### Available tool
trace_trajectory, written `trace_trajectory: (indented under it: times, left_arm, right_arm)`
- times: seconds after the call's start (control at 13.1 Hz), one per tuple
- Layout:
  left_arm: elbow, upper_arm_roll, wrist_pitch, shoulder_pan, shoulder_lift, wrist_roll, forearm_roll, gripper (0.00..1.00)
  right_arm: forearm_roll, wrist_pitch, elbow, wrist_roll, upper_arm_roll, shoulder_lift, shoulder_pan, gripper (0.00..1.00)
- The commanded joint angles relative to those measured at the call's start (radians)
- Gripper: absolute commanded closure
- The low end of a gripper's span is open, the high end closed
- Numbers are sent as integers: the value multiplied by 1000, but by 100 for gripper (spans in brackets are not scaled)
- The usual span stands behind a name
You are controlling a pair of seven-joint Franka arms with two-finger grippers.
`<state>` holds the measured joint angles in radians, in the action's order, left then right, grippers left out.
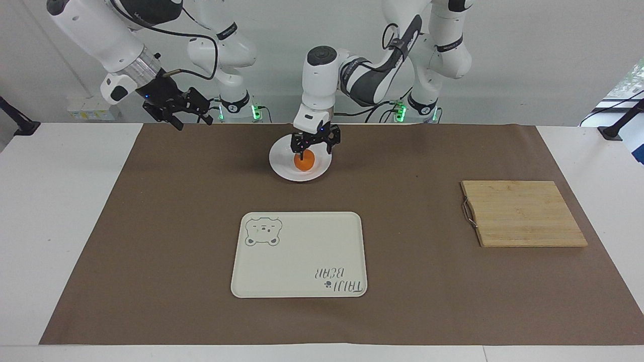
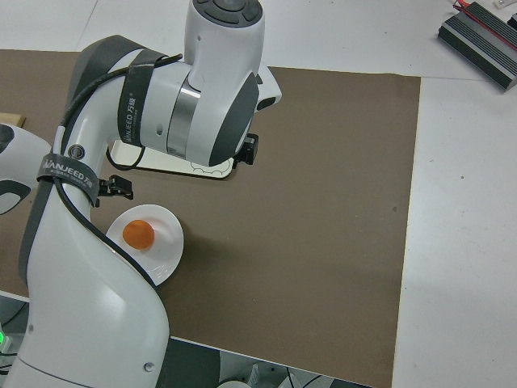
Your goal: Place orange and plate with both arms
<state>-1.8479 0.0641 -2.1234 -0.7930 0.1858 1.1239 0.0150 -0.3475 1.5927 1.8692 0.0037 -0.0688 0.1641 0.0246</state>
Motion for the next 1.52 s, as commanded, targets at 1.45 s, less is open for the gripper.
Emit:
trace_trajectory:
  times: [1.45]
  left_arm:
    - [296, -18, 556, 738, -141, -1141, -15, 0]
  right_arm:
    - [-720, 513, 765, -782, 15, -43, -121, 0]
